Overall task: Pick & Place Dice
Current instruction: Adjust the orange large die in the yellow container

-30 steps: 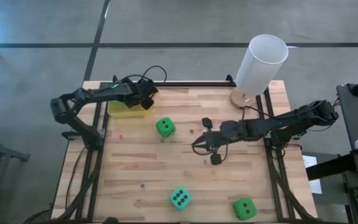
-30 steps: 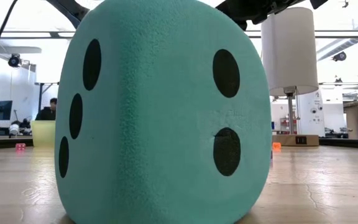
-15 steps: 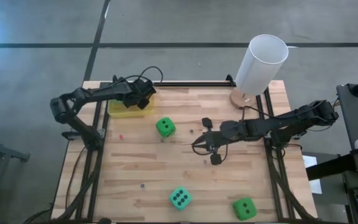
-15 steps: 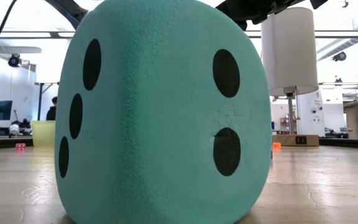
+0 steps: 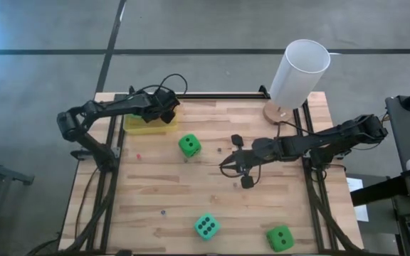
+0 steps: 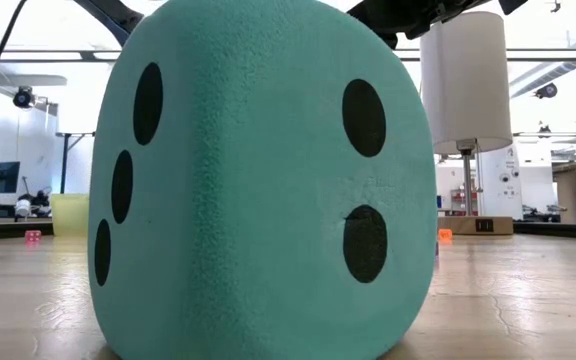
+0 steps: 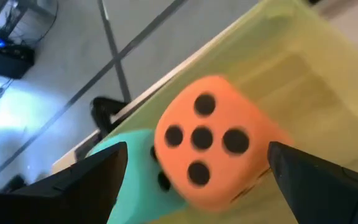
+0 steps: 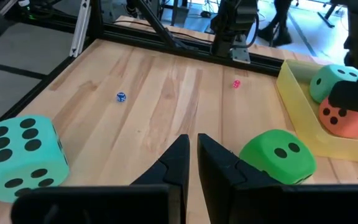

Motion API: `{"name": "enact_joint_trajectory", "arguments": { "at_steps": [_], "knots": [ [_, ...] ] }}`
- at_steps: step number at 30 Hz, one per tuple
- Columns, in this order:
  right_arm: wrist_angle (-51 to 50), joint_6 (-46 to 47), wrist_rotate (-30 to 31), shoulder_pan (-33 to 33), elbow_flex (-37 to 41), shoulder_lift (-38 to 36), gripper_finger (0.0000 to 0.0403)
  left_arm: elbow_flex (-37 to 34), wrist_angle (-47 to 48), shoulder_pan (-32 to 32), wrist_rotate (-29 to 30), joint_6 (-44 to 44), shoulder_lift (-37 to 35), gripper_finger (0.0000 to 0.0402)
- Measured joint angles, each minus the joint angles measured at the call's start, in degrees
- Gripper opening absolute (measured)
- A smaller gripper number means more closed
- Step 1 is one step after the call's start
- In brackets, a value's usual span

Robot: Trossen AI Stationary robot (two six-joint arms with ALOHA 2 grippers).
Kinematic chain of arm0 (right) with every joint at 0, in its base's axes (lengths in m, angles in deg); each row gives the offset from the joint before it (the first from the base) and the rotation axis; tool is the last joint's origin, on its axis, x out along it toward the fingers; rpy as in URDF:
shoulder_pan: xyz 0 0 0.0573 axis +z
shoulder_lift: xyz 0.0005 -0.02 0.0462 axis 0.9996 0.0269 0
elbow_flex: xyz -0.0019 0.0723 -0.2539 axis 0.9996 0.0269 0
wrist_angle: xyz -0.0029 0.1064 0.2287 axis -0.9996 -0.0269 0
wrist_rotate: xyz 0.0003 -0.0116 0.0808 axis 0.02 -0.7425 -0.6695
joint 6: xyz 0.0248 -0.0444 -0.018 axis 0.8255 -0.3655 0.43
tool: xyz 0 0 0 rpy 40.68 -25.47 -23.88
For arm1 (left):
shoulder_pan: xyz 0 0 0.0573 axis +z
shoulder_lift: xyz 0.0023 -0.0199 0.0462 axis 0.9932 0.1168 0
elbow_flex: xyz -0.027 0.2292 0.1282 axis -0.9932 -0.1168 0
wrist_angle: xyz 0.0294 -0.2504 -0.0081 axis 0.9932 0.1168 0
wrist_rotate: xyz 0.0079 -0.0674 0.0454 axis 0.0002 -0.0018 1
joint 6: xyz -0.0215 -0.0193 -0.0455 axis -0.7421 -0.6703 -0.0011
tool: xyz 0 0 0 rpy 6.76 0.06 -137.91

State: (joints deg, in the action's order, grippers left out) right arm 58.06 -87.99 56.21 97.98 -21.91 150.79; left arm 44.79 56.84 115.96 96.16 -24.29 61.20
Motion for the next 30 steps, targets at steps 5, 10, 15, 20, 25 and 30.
{"name": "enact_joint_trajectory", "arguments": {
  "at_steps": [5, 10, 15, 20, 25, 30],
  "knots": [
    [0.0, 0.0, 0.0, 0.0, 0.0, 0.0, 0.0028, 0.0, -4.6, 0.0, 0.0, 2.3, 0.0, 0.039],
    [0.0, 0.0, 0.0, 0.0, 0.0, 0.0, 0.0028, -0.1, -7.2, 0.5, 0.0, 2.5, 0.9, 0.0389],
    [0.0, 0.0, 0.0, 0.0, 0.0, 0.0, 0.0028, -0.1, -7.3, 1.5, 0.0, 2.4, 3.2, 0.0386],
    [0.0, 0.2, 0.0, 0.0, 0.0, 0.0, 0.0028, -0.1, -7.0, 2.1, 0.4, 0.4, 3.6, 0.0388],
    [0.0, 0.2, 0.0, 0.0, 0.0, 0.0, 0.0028, -0.1, -5.2, 2.2, 1.1, 0.7, 3.6, 0.0386],
    [0.0, 0.1, 0.0, 0.0, 0.0, 0.0, 0.0028, -0.1, -2.0, 2.8, 2.8, 0.7, 3.6, 0.0383]
  ]
}}
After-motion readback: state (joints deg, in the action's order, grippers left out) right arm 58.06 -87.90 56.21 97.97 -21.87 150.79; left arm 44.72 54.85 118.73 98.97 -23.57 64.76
